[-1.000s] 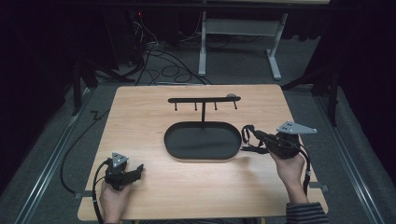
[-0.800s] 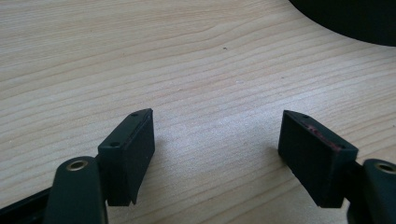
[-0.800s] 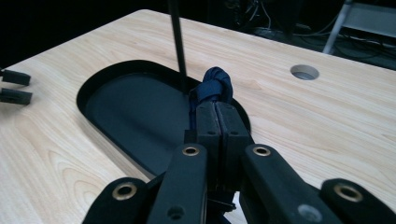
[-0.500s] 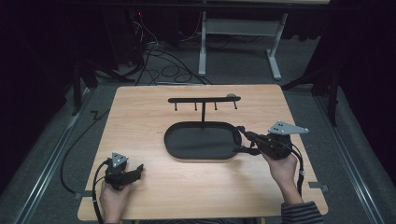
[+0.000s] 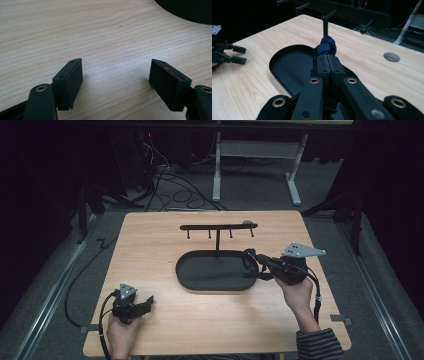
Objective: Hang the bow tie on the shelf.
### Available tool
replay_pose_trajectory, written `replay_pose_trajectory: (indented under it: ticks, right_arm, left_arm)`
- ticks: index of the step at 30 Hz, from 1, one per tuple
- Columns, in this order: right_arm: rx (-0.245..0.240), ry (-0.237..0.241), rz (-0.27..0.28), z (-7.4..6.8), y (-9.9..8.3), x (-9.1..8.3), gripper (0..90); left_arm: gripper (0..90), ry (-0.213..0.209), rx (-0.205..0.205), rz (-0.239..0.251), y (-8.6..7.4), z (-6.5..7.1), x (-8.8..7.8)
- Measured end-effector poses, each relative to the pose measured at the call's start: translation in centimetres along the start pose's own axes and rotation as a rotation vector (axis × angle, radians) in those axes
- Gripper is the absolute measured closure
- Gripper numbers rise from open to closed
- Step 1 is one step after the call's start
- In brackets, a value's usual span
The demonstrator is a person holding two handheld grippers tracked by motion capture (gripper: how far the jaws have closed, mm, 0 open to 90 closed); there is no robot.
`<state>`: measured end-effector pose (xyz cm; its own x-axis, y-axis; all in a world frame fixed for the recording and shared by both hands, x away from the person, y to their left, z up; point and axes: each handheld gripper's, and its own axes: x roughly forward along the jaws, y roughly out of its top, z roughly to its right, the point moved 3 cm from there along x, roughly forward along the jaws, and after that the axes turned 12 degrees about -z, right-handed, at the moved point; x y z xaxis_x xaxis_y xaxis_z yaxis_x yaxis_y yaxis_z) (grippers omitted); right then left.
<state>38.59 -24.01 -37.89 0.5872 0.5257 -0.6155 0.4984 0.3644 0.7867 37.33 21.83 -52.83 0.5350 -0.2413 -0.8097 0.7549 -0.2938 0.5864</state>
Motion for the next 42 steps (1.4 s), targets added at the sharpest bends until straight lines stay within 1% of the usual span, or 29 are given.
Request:
replay_pose_trajectory:
  ticks: [4,7,11,16,23,28,32,35,42]
  right_arm:
    - [-0.009,0.002,0.006,-0.1,0.7,0.3,90.0]
    - [-0.001,0.014,0.013,0.1,1.2,0.6,90.0]
    - [-0.004,-0.005,0.025,0.5,1.9,0.7,90.0]
    - [0.019,-0.006,0.031,1.2,2.5,1.0,90.0]
    - [0.022,-0.02,0.027,1.8,3.3,1.2,90.0]
    - [0.037,-0.031,0.025,2.5,3.8,1.5,90.0]
    - [0.059,-0.038,0.017,3.1,3.8,1.8,90.0]
    - [0.077,-0.038,0.022,3.6,3.8,2.0,90.0]
    - [0.1,-0.06,0.012,4.5,3.6,2.3,90.0]
  left_arm:
    - [27.5,-0.002,-0.001,0.002,0.0,0.0,0.0]
    - [27.5,0.0,0.0,0.0,0.0,0.0,0.0]
    - [27.4,-0.001,0.0,0.0,0.0,0.0,0.0]
    - [27.4,-0.001,0.0,0.0,0.0,0.0,0.0]
    - [27.4,-0.001,0.001,0.0,0.0,0.0,0.0]
    - [27.4,-0.001,0.001,0.0,0.0,0.0,0.0]
    - [27.3,-0.003,0.0,0.001,0.0,0.0,0.0]
    - [27.3,-0.003,0.0,0.001,0.0,0.0,0.0]
    - [27.3,-0.003,0.0,0.002,0.0,0.0,0.0]
